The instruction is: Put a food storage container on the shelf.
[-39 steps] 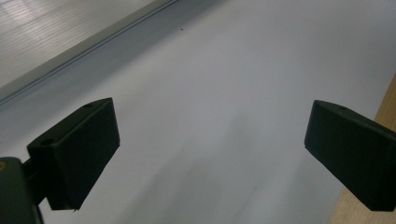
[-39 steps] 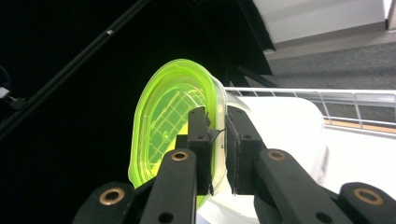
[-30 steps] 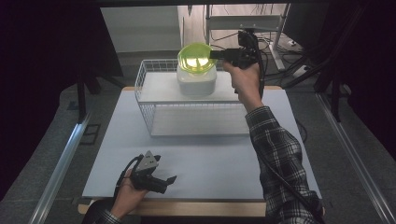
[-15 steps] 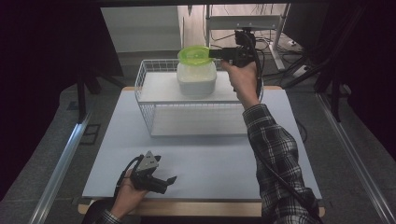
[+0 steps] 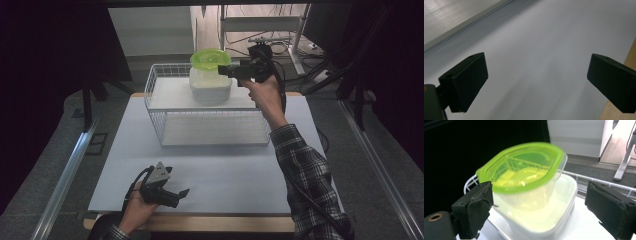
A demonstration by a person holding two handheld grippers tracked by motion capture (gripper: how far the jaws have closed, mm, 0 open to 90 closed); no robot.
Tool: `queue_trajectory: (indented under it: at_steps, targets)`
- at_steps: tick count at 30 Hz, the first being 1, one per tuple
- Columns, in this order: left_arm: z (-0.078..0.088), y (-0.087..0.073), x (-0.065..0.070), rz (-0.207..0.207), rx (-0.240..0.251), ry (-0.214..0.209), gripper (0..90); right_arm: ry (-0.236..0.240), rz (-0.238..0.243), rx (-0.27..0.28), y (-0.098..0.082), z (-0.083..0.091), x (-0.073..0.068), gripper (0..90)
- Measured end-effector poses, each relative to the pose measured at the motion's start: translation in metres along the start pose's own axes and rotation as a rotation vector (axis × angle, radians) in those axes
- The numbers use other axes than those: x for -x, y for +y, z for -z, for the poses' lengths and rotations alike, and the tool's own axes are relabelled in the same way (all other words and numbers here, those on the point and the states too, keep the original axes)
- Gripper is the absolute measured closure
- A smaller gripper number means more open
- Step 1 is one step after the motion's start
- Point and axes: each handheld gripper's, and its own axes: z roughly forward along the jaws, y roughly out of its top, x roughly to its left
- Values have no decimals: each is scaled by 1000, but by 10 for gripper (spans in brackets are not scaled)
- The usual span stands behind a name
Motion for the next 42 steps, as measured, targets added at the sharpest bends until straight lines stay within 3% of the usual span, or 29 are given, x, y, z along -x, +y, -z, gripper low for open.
queue_trajectory:
  at_steps: [18,42]
  targets:
    - [0,0,0,6,4,0,31,-12,117,-24,-31,16,-15,43]
    - [-1,0,0,13,15,-13,30,25,160,-54,-84,37,-19,43]
